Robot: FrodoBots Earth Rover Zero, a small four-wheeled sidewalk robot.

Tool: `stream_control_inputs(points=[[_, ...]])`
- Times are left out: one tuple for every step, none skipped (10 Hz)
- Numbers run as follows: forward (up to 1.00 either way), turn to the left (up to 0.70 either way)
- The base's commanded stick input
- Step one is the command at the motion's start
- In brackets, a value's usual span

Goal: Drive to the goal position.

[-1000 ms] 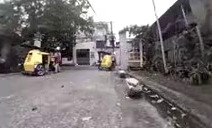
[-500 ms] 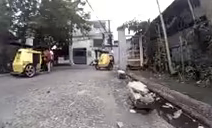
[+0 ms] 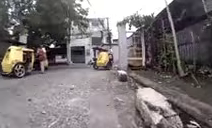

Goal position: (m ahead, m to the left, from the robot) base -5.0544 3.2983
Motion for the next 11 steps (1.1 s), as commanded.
stream_control_inputs(points=[[1.0,0.0],[1.0,0.0],[1.0,0.0],[1.0,0.0],[1.0,0.0],[1.0,0.0],[1.0,0.0],[1.0,0.0],[1.0,0.0],[1.0,0.0],[1.0,0.0]])
